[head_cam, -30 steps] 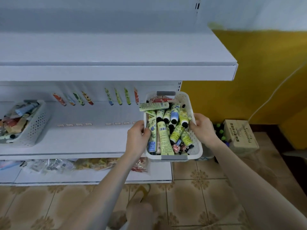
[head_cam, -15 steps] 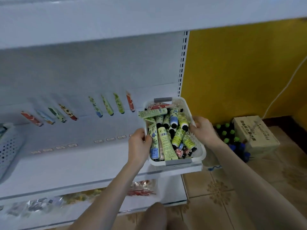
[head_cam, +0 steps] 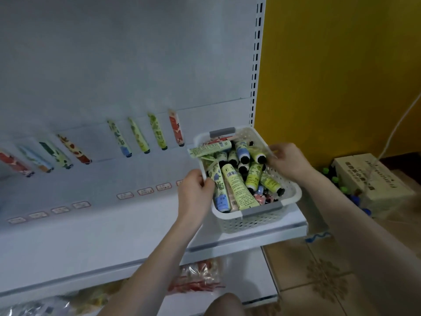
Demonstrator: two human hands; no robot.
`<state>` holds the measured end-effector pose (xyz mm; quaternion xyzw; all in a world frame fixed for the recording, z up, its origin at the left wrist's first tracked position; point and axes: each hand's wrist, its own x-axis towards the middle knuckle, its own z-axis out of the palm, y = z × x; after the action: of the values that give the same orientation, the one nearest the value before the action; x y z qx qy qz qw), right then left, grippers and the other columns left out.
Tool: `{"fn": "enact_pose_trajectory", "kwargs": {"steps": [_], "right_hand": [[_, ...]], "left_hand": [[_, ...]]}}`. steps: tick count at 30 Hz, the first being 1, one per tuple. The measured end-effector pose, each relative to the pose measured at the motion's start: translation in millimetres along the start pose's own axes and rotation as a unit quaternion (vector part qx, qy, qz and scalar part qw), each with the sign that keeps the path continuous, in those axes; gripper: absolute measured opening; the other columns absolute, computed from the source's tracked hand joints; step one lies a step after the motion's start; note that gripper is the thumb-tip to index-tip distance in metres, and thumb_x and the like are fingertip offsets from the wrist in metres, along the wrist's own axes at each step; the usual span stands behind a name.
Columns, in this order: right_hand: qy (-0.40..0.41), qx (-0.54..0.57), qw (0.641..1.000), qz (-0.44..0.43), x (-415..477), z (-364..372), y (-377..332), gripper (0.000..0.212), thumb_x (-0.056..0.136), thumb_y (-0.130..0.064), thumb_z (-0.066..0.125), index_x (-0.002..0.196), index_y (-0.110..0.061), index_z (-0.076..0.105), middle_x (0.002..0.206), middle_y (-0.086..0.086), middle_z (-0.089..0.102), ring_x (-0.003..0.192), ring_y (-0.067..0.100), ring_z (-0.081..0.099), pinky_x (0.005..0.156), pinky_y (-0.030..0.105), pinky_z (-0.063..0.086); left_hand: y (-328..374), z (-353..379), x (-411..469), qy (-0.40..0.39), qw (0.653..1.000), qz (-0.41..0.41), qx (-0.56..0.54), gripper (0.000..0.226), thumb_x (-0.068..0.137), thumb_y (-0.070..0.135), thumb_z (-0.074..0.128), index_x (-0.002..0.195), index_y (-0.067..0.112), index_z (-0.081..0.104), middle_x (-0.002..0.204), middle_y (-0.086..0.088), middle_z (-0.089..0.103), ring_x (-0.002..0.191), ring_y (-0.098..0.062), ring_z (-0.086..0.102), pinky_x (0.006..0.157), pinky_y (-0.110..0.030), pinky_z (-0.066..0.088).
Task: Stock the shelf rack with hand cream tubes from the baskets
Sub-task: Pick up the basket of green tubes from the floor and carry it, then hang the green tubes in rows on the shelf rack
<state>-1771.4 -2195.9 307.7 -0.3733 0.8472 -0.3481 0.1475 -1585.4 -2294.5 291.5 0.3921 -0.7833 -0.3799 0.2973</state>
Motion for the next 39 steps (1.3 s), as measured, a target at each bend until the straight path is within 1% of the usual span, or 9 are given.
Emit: {"fn": "enact_pose_trajectory", "kwargs": {"steps": [3,9,14,21,26,28,30,35,39], "right_hand": [[0.006,-0.017,1.000,-0.008,4.0,2.7,0.1,0.022,0.089,-0.007,0.056,0.110,0.000,0.061,0.102,0.014,0.065,0.088,0.025,0.061,0.068,0.034,0.051],[0.016,-0.016,1.000,-0.006,-1.1,6.2,-3.9,0.028,0.089,-0.007,0.057,0.116,0.001,0.058,0.095,0.009,0.060,0.076,0.014,0.055,0.053,0.016,0.037],[0.020,-0.017,1.000,0.012,-3.8,5.1,-14.5,0.028,0.090,-0.008,0.057,0.116,0.000,0.058,0.090,0.007,0.058,0.068,0.006,0.051,0.052,0.016,0.035],[0.012,-0.021,0.999,0.025,3.0,7.6,-20.2,0.028,0.091,-0.009,0.056,0.117,-0.001,0.056,0.095,0.008,0.056,0.083,0.018,0.052,0.060,0.022,0.039],[0.005,-0.025,0.999,0.024,6.4,7.5,-18.8,0.029,0.089,-0.010,0.058,0.117,-0.001,0.055,0.106,0.015,0.059,0.086,0.022,0.054,0.071,0.031,0.042],[0.004,-0.029,0.999,0.026,6.4,7.1,-18.8,0.032,0.089,-0.010,0.058,0.119,-0.002,0.054,0.107,0.015,0.059,0.087,0.021,0.054,0.071,0.030,0.041],[-0.008,-0.030,0.999,0.033,5.6,5.3,-19.2,0.034,0.088,-0.011,0.059,0.121,-0.003,0.054,0.111,0.016,0.059,0.087,0.021,0.054,0.071,0.030,0.042],[0.044,-0.078,0.996,0.019,5.6,-7.6,-26.3,0.033,0.091,-0.016,0.056,0.122,-0.003,0.056,0.120,0.015,0.059,0.103,0.027,0.056,0.080,0.028,0.042],[0.134,-0.096,0.985,-0.056,9.2,-4.5,-52.3,0.024,0.094,-0.016,0.050,0.108,-0.002,0.064,0.107,0.013,0.065,0.092,0.024,0.059,0.071,0.023,0.044]], "left_hand": [[-9.1,-0.1,2.7,-0.001,1.000,0.011,0.011,0.040,0.088,0.006,0.051,0.056,0.013,0.028,0.052,0.000,0.034,0.050,-0.014,0.031,0.043,-0.019,0.027],[-21.2,-2.8,5.9,-0.027,0.998,0.054,0.029,0.040,0.089,0.013,0.050,0.056,0.014,0.028,0.052,-0.001,0.038,0.050,-0.017,0.040,0.047,-0.027,0.023],[-13.2,-5.7,7.0,-0.032,0.997,0.052,0.038,0.041,0.090,0.011,0.048,0.056,0.016,0.026,0.054,0.001,0.033,0.047,-0.010,0.029,0.040,-0.016,0.031],[-15.1,-4.0,20.2,-0.028,0.997,0.028,0.061,0.038,0.091,0.014,0.049,0.058,0.015,0.030,0.058,0.001,0.038,0.050,-0.009,0.033,0.040,-0.023,0.020],[-16.1,-5.2,22.2,-0.028,0.998,0.040,0.042,0.038,0.089,0.012,0.052,0.057,0.015,0.032,0.057,0.001,0.041,0.052,-0.014,0.042,0.040,-0.016,0.033],[-16.9,-8.1,23.7,-0.055,0.998,0.034,0.014,0.034,0.089,0.015,0.054,0.059,0.014,0.037,0.062,-0.002,0.051,0.064,-0.023,0.057,0.052,-0.031,0.048],[-16.4,-14.5,24.4,-0.078,0.995,0.041,0.043,0.035,0.090,0.024,0.056,0.060,0.014,0.040,0.062,-0.002,0.053,0.065,-0.024,0.059,0.054,-0.035,0.047],[-7.3,-36.7,34.7,0.063,0.954,0.199,0.216,0.031,0.094,0.030,0.050,0.103,0.002,0.060,0.093,-0.011,0.065,0.087,-0.029,0.060,0.066,-0.031,0.040],[14.5,-26.9,71.0,-0.046,0.920,0.254,0.295,0.035,0.095,0.031,0.047,0.116,0.004,0.055,0.112,-0.014,0.058,0.107,-0.030,0.048,0.079,-0.032,0.035]]}}
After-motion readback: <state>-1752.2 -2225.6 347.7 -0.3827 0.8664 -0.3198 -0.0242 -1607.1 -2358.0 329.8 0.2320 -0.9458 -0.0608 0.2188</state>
